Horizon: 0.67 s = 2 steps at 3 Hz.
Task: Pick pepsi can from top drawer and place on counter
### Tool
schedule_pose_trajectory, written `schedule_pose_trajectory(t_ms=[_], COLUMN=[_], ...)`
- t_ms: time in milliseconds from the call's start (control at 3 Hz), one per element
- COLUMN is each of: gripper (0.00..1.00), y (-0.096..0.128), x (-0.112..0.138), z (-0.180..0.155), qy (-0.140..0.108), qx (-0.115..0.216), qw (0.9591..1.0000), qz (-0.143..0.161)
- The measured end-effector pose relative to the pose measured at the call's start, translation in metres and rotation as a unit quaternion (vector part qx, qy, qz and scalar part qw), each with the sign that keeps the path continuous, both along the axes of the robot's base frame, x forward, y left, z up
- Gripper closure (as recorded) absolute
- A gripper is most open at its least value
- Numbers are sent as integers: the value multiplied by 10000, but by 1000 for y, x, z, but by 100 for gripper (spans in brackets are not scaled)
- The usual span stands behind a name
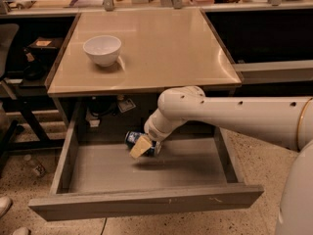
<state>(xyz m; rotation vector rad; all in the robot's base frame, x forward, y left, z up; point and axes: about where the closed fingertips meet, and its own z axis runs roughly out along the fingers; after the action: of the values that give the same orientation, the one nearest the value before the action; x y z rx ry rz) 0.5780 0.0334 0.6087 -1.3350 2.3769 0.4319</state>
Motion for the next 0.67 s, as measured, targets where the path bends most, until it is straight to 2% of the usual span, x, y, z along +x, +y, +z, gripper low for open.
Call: schedule_pose_trajectory(t_ms=[667], gripper=[65], y=[0], x=[0], z=[0], qy=[1], qx=[0], qw=[10000], qz=[1])
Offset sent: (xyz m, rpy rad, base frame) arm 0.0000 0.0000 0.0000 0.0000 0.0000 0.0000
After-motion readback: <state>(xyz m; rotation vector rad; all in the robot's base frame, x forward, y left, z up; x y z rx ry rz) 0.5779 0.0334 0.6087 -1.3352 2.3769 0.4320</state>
